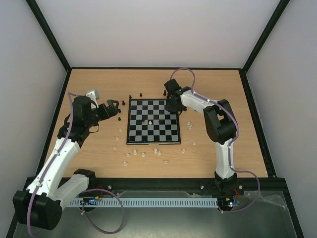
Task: Set up the chess pieces on the board
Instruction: Move the chess piece to the chessboard.
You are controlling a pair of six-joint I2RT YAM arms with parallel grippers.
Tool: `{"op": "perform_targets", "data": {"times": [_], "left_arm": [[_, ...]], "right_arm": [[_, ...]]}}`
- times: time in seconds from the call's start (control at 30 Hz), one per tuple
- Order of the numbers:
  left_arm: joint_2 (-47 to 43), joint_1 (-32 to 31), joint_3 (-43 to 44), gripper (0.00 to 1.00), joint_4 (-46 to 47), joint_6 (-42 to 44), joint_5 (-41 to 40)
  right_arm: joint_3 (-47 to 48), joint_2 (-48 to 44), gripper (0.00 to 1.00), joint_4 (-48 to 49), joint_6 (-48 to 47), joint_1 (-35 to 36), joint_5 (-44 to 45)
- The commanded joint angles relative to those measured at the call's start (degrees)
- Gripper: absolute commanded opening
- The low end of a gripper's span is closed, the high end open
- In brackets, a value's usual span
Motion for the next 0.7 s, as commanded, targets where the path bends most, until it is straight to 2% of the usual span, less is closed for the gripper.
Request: {"op": "perform_targets", "data": {"times": [0.0, 0.27, 0.67], "left_arm": [[-1.02, -0.29, -0.41, 1.00, -1.04, 0.76, -0.52], [-1.32, -0.37, -0.40, 1.00, -1.36, 0.66, -0.97], [-0.96, -0.46, -0.52, 1.00, -1.04, 0.73, -0.53]], "right_arm": [[-3.76, -6.48, 0.35, -1.22, 0.35, 1.40, -0.44], [-11.27, -13.59, 0.36, -1.35, 2.14, 8.63, -2.03], [-9.09, -9.90, 0.32, -3.73, 1.48, 10.68, -4.69]]}}
